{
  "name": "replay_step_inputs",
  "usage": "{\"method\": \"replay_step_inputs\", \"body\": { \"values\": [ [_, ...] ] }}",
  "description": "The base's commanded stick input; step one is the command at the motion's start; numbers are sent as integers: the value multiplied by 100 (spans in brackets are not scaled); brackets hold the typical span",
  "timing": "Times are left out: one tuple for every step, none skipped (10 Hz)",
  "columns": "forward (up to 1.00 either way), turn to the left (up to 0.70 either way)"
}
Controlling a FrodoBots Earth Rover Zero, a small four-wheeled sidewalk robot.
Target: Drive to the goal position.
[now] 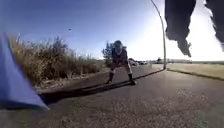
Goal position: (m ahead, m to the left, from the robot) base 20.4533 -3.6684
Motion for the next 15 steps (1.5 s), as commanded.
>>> {"method": "replay_step_inputs", "body": {
  "values": [
    [70,-35],
    [70,-35],
    [70,-35],
    [70,-33],
    [70,-11],
    [70,0],
    [70,0],
    [70,0],
    [70,0],
    [70,0],
    [70,0],
    [70,0],
    [70,0],
    [70,0],
    [70,0]
  ]
}}
